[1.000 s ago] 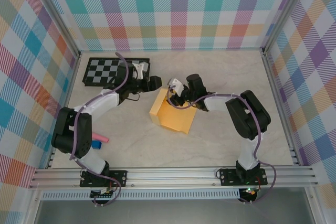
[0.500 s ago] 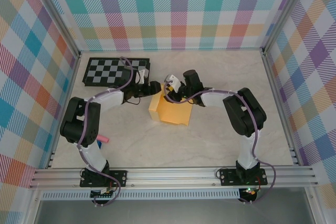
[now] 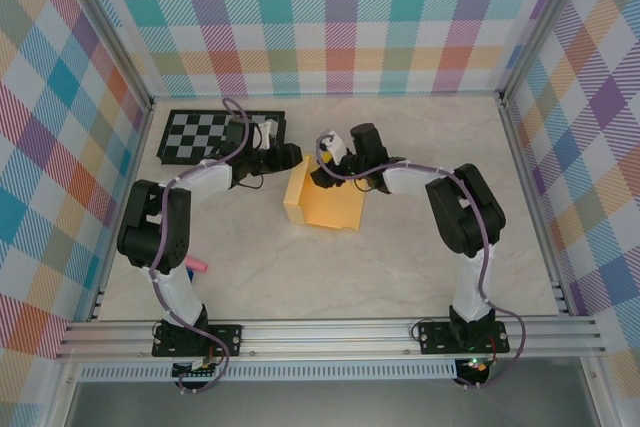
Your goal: Fold the paper box
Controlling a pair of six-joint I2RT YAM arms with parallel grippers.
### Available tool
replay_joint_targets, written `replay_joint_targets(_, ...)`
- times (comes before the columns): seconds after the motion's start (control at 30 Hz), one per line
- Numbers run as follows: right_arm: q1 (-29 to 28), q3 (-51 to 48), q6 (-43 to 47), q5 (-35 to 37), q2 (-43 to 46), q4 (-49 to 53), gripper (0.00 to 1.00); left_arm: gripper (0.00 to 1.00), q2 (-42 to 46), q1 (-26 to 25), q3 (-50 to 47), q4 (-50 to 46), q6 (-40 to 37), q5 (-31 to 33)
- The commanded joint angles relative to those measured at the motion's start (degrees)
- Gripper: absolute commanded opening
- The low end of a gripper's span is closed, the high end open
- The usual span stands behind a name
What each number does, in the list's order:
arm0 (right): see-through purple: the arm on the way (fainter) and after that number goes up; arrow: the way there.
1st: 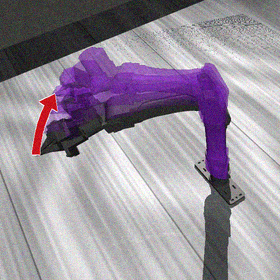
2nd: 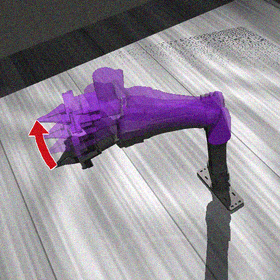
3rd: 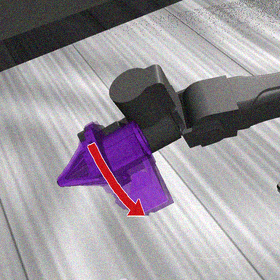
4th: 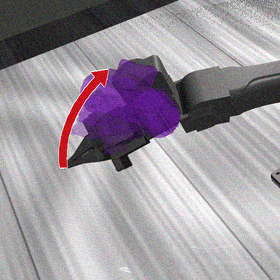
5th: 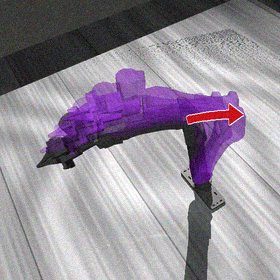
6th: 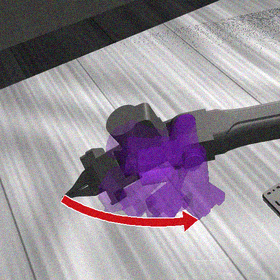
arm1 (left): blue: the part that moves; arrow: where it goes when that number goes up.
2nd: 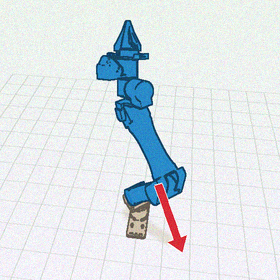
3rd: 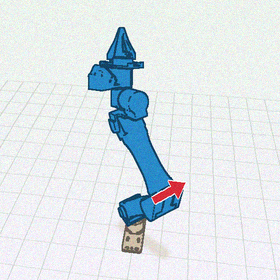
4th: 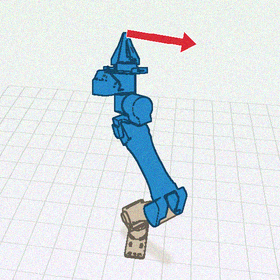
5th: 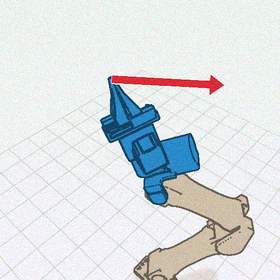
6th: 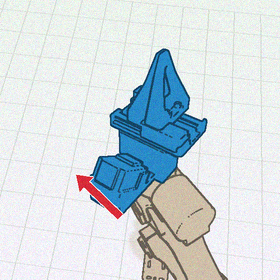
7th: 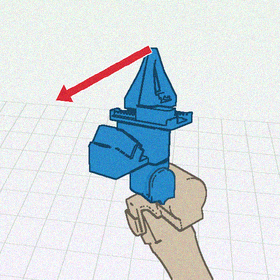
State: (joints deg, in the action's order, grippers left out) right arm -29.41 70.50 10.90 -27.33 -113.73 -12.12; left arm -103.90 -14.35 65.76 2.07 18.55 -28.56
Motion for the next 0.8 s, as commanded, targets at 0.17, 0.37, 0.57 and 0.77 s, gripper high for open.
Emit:
replay_joint_targets(0.17, 3.79, 2.39, 10.73, -3.82, 5.59, 26.57, 0.55, 0.86, 0.41, 0.26, 2.78, -5.29, -6.07, -4.08)
replay_joint_targets(0.37, 6.81, -15.53, -8.28, -2.24, 14.49, 4.88, 0.56, 1.0, 2.42, -3.31, 4.67, -11.97, -11.05, 3.58)
replay_joint_targets(0.57, 6.79, -24.02, -10.9, 1.11, 17.46, -0.38, 0.55, 1.0, -2.19, -5.47, 12.04, -20.33, -14.91, 7.59)
replay_joint_targets(0.77, 6.82, -30.12, -14.69, 3.69, 20.37, -4.2, 0.56, 1.0, -5.23, -8.42, 18.64, -25.96, -19.24, 8.68)
